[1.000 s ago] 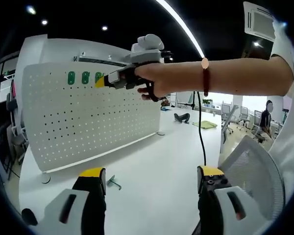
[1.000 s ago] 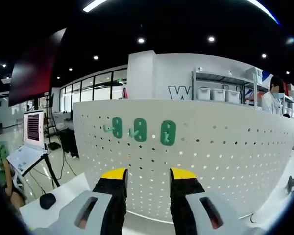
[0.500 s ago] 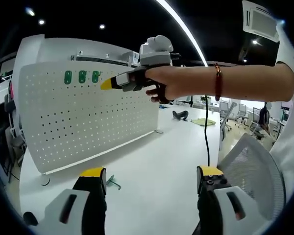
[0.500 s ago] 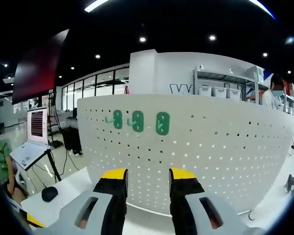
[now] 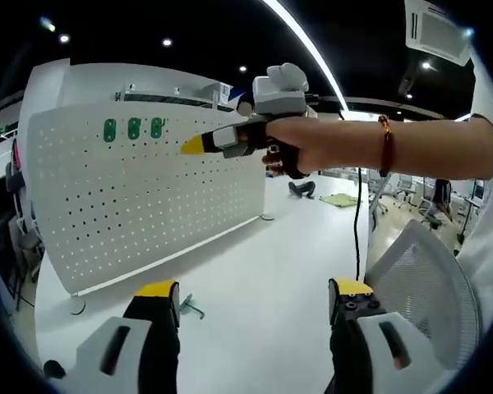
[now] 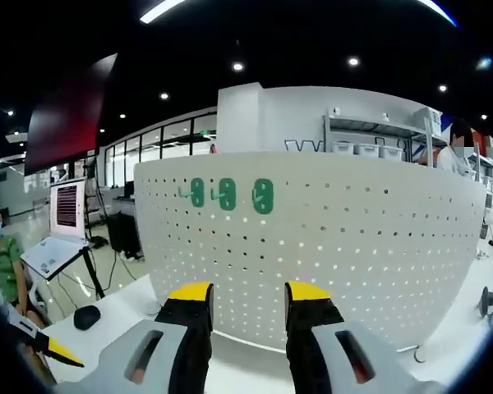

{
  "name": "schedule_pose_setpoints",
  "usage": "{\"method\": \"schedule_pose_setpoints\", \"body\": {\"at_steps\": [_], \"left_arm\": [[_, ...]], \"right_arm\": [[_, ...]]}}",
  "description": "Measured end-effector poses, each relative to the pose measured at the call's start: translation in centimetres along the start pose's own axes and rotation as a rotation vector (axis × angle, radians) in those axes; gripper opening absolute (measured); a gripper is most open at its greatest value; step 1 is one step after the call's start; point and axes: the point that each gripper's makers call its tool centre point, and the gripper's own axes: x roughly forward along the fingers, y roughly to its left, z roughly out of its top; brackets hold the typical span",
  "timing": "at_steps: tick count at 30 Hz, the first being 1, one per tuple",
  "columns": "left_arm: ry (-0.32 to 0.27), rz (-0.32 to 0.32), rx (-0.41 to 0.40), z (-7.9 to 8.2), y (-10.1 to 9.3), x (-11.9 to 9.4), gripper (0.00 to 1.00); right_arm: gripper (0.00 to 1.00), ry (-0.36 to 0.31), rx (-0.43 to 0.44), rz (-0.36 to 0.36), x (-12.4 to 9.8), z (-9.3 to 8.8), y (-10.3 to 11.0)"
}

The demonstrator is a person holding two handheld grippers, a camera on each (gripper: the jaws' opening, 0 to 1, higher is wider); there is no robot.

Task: Insert the hook assembly into the mounting plate slot until the hook locks in place.

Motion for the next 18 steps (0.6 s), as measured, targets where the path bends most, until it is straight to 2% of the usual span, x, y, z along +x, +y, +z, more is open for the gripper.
{"method": "schedule_pose_setpoints", "body": {"at_steps": [10,18], "left_arm": [[0.007,0.021,-0.025,-0.1,-0.5,0.9,0.74],[0.024,0.054,-0.026,-0.2,-0.2,1.1,0.74]], "right_arm": [[0.34,0.017,-0.017,0.037,-2.9,-1.9,0.1],[0.36,0.014,-0.015,0.058,-4.5,-2.6,0.1]]}}
